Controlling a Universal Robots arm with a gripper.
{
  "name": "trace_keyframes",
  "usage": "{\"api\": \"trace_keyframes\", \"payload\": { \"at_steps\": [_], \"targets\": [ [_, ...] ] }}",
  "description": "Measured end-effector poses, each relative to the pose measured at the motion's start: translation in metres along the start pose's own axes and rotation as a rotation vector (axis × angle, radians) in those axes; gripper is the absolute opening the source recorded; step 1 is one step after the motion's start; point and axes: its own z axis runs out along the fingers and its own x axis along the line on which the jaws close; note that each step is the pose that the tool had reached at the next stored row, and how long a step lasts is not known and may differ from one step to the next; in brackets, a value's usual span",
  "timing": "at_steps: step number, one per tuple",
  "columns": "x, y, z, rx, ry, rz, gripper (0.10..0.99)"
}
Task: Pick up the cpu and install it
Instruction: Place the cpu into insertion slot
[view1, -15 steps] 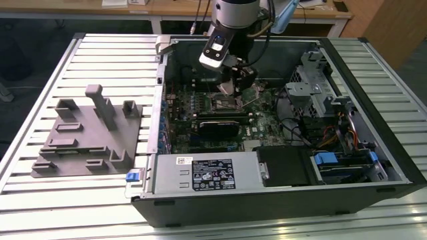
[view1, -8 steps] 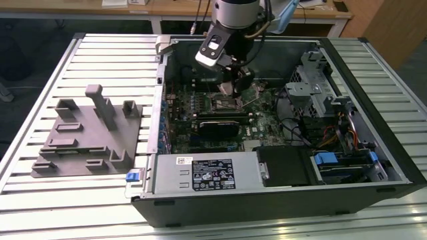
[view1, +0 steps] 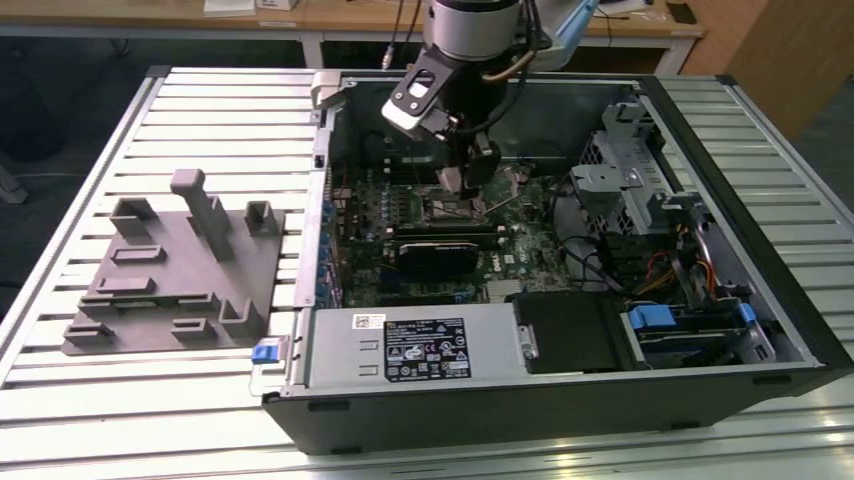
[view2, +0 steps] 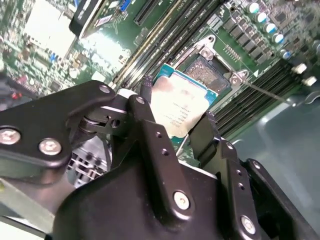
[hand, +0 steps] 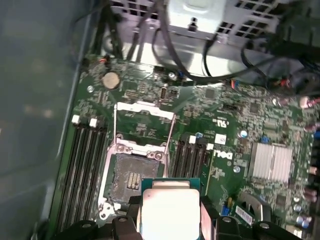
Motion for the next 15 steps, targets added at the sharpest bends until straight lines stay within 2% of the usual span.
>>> {"api": "trace_keyframes", "payload": {
  "at_steps": [2,9,15],
  "targets": [
    [0.0002,-0.0001,0.0011,0.001,-0.0018,0.027,0.545],
    [0.008,0.0008,0.0064,0.001,-0.0034,0.056,0.545],
    [0.0108,0.0008,0.0123,0.002,-0.0067,0.106,0.545]
  ]
}}
